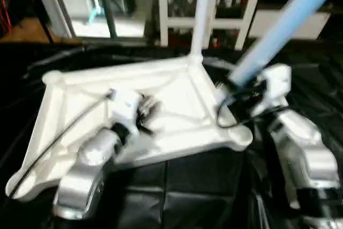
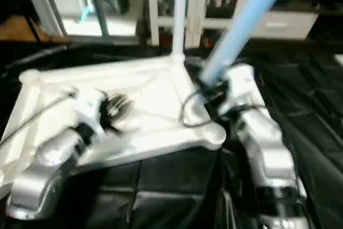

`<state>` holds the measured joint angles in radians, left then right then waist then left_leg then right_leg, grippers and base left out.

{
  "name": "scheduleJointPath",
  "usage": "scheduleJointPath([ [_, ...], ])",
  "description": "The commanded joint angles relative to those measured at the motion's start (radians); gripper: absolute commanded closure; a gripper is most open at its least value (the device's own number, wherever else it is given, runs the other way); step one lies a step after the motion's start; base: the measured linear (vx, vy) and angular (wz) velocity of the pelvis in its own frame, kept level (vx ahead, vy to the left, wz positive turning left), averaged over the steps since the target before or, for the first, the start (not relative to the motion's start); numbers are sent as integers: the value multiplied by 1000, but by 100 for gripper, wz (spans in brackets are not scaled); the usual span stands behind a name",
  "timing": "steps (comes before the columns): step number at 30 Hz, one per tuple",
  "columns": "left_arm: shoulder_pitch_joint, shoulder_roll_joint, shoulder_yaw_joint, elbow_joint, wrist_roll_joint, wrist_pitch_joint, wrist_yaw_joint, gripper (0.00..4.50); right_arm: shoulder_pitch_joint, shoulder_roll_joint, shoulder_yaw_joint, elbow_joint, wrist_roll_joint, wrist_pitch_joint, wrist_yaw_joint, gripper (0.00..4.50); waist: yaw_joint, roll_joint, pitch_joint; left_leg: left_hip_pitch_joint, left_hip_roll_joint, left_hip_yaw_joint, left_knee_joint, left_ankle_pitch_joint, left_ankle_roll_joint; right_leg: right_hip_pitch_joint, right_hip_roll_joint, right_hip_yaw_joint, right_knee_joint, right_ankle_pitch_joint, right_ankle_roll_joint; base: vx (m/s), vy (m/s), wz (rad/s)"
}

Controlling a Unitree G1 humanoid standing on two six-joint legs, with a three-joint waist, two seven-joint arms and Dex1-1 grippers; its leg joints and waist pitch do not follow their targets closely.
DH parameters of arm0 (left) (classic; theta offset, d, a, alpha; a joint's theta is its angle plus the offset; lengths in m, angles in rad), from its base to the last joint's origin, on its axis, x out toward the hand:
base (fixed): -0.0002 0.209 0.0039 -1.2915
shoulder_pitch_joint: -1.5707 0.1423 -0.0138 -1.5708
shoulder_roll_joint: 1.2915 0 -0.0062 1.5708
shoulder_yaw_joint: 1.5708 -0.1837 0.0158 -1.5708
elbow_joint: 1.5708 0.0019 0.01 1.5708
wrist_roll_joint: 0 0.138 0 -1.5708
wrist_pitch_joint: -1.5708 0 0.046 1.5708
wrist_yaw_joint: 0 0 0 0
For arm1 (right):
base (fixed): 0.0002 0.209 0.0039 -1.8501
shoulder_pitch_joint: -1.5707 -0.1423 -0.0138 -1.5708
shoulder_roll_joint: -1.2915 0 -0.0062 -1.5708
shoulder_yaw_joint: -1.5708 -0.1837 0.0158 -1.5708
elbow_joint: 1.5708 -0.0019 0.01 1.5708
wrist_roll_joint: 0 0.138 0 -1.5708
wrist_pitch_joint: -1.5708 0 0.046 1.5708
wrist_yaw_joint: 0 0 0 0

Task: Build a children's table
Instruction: Insert table leg to table base

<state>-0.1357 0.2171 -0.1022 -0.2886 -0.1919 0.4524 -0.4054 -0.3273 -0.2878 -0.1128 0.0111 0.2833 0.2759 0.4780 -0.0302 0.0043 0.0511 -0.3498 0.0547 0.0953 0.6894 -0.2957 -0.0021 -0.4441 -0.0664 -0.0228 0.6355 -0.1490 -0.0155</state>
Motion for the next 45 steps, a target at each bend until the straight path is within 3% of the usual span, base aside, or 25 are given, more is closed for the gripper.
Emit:
scheduleJointPath([
  [1, 20, 20, -3, -32, -21, 15, -35, 307, -3, 2, -4, -26, 20, 14, 4, 266, -5, 18, -64, -20, 127, -35, -92, 117, 94, 92, -54, 25, -60, 2, -306, 0, 0, 0],
  [5, 25, 70, -3, -27, -59, 62, -115, 272, 14, -12, -10, -36, 38, 31, 9, 266, -6, 22, -54, 9, 144, -10, -103, -63, 139, 68, -62, 15, -100, -206, -275, -5, 1, 5],
  [8, 19, 126, -20, -22, -84, 76, -201, 260, 24, -33, -3, -42, 35, 29, 35, 266, -7, -1, -49, 10, 145, 15, -111, -171, 84, 69, -70, 19, -113, -390, -226, -10, -7, 13],
  [13, -5, 214, -61, 15, -119, 123, -331, 225, 21, -84, -4, -32, 56, 58, 113, 266, -8, 5, -57, 3, 152, 24, -112, -50, 75, 74, -72, 22, -93, -271, -237, 0, 0, 0],
  [17, -65, 114, -13, 104, -15, 53, -124, 193, 41, -107, 14, -73, 54, 85, 121, 266, -11, 23, -60, -4, 154, 25, -105, 1, 91, 83, -72, 21, -96, -195, -259, 0, 0, 0],
  [23, 26, 3, 0, -4, -25, 70, 15, 193, 122, -66, 11, -203, 80, 168, 39, 266, -24, -10, -65, -23, 155, 25, -103, 36, 124, 93, -81, 24, -103, -219, -256, 0, 0, 0],
  [25, 62, 8, -20, -40, -10, 72, 19, 193, 152, -62, 12, -240, 98, 195, 40, 266, -24, -13, -77, -46, 140, 29, -73, 261, 248, 81, -85, 27, -96, -34, -289, 0, 0, 0],
  [27, 71, 1, -23, -43, 2, 70, 29, 193, 163, -59, 14, -243, 96, 198, 35, 266, -32, -18, -126, -77, 90, 38, -18, 637, 441, 40, -39, -6, -77, 345, -282, -27, -3, 3],
  [29, 76, -11, -20, -40, 10, 64, 42, 193, 171, -37, 8, -237, 106, 208, 12, 266, -29, -13, -135, -108, 82, 33, -13, 839, 490, -1, -1, -49, -90, 548, -218, -79, -10, 8],
  [30, 73, -18, -14, -32, 12, 61, 55, 193, 170, -18, 3, -230, 114, 219, -6, 266, -18, 7, -146, -105, 113, 17, -19, 932, 486, -23, 23, -82, -97, 441, -175, -157, -28, 9],
  [31, 69, -23, -11, -28, 13, 60, 65, 193, 170, -6, 3, -227, 117, 227, -20, 266, -20, 7, -144, -120, 126, 22, -27, 922, 496, -35, 25, -91, -111, 336, -145, -157, -28, 9],
  [32, 65, -29, -9, -31, 17, 64, 79, 193, 172, 2, 9, -231, 115, 233, -30, 266, -3, 32, -148, -111, 170, 52, -20, 886, 498, -70, 39, -82, -133, 136, -82, -189, -31, 7],
  [33, 64, -29, -7, -40, 17, 71, 90, 193, 176, 9, 16, -240, 118, 249, -40, 266, 6, 27, -138, -136, 181, 98, -18, 730, 479, -107, 57, -72, -157, -7, -38, -226, -12, -16],
  [34, 64, -33, -1, -50, 5, 77, 91, 193, 178, 20, 19, -247, 125, 255, -47, 266, 5, 15, -145, -141, 165, 111, 5, 640, 463, -119, 66, -68, -162, -55, -16, -226, -12, -16],
  [35, 71, -31, -3, -64, 2, 79, 94, 193, 188, 32, 26, -261, 126, 259, -57, 266, 19, -8, -139, -148, 107, 137, 84, 331, 348, -165, 54, -47, -235, -235, 44, -237, 26, -36],
  [36, 71, -31, -3, -64, 2, 79, 94, 193, 188, 32, 26, -261, 126, 259, -57, 266, 17, -14, -127, -155, 66, 119, 132, 15, 195, -173, 17, -20, -281, -464, 122, -230, 44, -48],
  [37, 73, -33, -7, -69, 10, 67, 96, 193, 191, 33, 28, -270, 120, 262, -61, 266, 16, -7, -124, -157, 67, 107, 124, -52, 157, -169, 26, -29, -284, -535, 155, -230, 44, -48],
  [38, 70, -46, 0, -69, 16, 63, 114, 193, 187, 34, 23, -272, 122, 265, -64, 266, 4, 3, -124, -156, 89, 104, 92, -102, 157, -180, 100, -109, -280, -573, 223, -212, 4, -63],
  [39, 68, -55, 5, -70, 19, 59, 127, 193, 184, 35, 19, -274, 124, 268, -67, 266, 16, 29, -107, -191, 277, 25, -62, -84, 305, -113, 88, -127, -42, -544, 224, -64, -10, -73],
  [40, 64, -63, 14, -68, 21, 52, 139, 193, 177, 35, 14, -273, 123, 269, -74, 266, 42, 25, -94, -208, 399, -9, -159, -53, 336, -74, 43, -103, 182, -448, 164, -64, -10, -73],
  [41, 57, -65, 21, -62, 22, 45, 143, 193, 168, 32, 9, -268, 120, 269, -82, 266, 83, 23, -59, -252, 310, 52, -193, -181, 260, -80, 24, -120, 285, -465, 44, -32, -61, -27],
  [42, 57, -65, 21, -62, 22, 45, 143, 193, 168, 32, 9, -268, 120, 269, -82, 266, 97, 13, -65, -225, 306, 69, -170, -455, 195, -50, -8, -41, 297, -535, 46, -46, -183, 12],
  [43, 51, -79, 36, -52, 18, 48, 165, 193, 163, 28, 3, -266, 118, 266, -85, 266, 88, 5, -88, -202, 290, 75, -117, -483, 115, -29, -28, 9, 264, -585, 72, -46, -183, 12],
  [44, 49, -96, 53, -45, 10, 40, 183, 193, 153, 23, 0, -258, 114, 257, -84, 266, 61, -65, -101, -154, 145, 108, 135, -326, -32, -64, -125, 70, 13, -934, 209, 18, -171, -19],
  [45, 49, -103, 57, -46, 8, 38, 192, 193, 145, 18, 0, -254, 111, 250, -81, 266, 76, -78, -82, -247, 87, 37, 201, -99, -21, 44, -127, 110, -31, -995, 289, 1, -56, -19],
])
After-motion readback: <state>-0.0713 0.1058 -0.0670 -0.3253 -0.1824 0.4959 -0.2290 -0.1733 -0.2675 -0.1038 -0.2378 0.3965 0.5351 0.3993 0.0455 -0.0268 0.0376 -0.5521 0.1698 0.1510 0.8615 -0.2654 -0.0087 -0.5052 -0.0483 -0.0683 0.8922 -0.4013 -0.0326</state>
